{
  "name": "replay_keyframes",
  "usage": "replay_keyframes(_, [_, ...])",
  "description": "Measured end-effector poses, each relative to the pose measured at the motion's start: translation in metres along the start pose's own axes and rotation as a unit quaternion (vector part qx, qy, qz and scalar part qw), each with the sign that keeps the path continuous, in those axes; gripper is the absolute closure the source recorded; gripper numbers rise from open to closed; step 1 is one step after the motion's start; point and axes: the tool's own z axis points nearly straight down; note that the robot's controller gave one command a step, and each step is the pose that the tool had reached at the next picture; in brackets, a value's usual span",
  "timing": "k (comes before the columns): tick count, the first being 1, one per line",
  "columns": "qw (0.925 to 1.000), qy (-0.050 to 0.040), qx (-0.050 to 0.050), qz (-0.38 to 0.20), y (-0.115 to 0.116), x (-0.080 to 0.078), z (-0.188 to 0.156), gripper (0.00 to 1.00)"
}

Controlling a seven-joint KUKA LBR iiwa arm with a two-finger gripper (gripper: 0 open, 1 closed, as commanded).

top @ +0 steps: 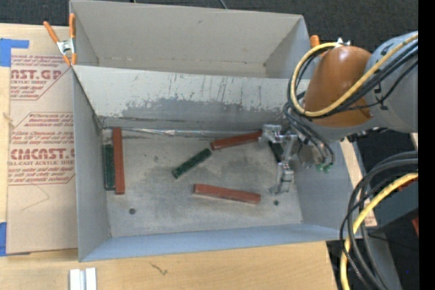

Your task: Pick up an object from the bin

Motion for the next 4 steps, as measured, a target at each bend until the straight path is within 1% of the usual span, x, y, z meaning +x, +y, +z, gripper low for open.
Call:
replay_keyframes(1, [0.9979, 0.0033, -0.001, 0.065, 0.043, -0.037, 0.055, 1.00])
replay_keyframes(2, [0.9979, 0.0079, -0.001, 0.064, 0.043, -0.035, 0.057, 0.00])
replay_keyframes(3, [0.9979, 0.0079, -0.001, 0.064, 0.043, -0.035, 0.057, 0.00])
replay_keyframes(4, [0.9968, 0.0042, -0.001, 0.079, 0.095, -0.019, 0.056, 0.00])
